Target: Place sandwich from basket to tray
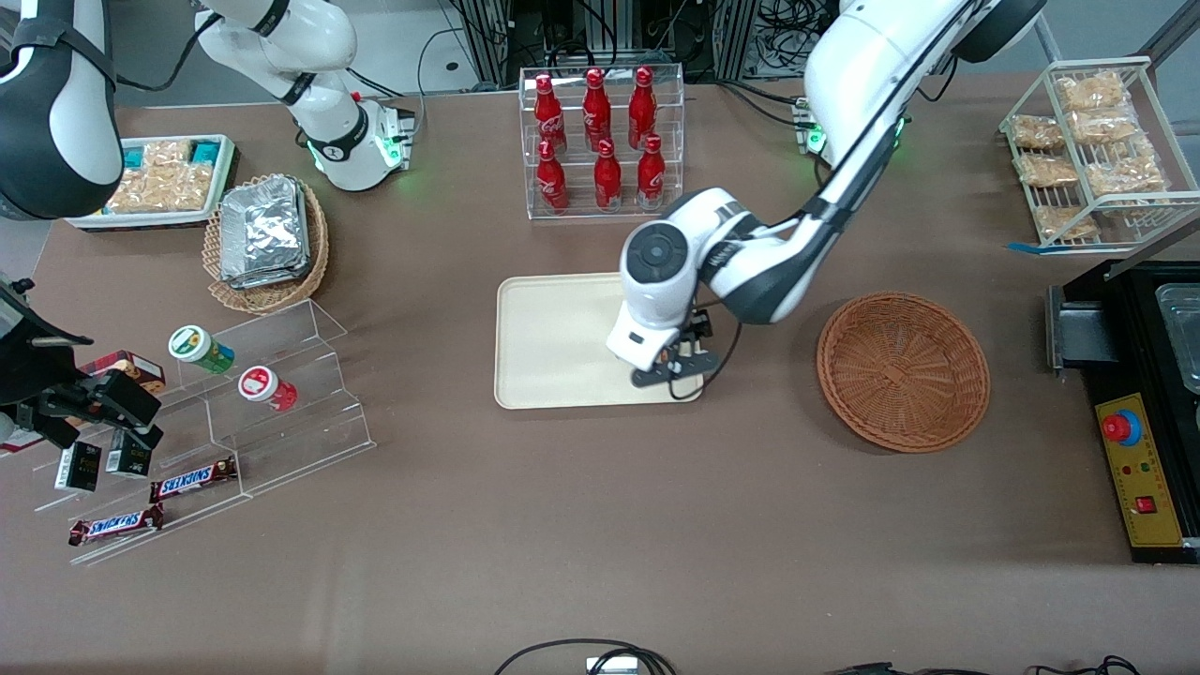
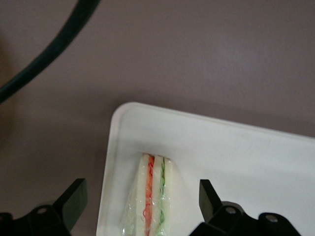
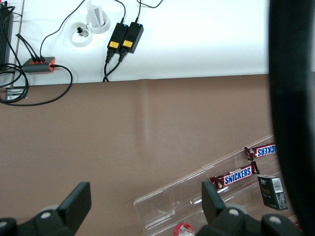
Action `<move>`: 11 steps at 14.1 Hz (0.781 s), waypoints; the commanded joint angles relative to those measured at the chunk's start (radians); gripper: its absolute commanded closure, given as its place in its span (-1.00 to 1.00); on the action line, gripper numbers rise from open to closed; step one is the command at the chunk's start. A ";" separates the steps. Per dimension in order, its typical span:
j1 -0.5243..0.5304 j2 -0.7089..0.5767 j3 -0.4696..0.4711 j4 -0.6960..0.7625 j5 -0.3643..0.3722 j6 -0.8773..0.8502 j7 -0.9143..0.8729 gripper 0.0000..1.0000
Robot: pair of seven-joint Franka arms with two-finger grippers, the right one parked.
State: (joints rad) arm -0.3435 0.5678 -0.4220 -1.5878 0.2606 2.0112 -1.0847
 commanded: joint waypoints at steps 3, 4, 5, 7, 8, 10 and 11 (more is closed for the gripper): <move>-0.009 -0.098 0.116 0.025 -0.041 -0.119 -0.014 -0.99; -0.009 -0.112 0.144 0.025 -0.043 -0.140 -0.012 -0.99; -0.009 -0.129 0.175 0.022 -0.046 -0.153 -0.012 -0.99; -0.009 -0.147 0.254 0.022 -0.070 -0.186 -0.006 -0.99; -0.009 -0.160 0.287 0.020 -0.072 -0.190 -0.004 -0.99; -0.009 -0.181 0.347 0.019 -0.089 -0.195 0.044 -0.99; -0.009 -0.187 0.380 0.022 -0.118 -0.206 0.093 -0.99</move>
State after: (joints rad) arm -0.3413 0.4197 -0.0978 -1.5555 0.1885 1.8361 -1.0523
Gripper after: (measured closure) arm 0.004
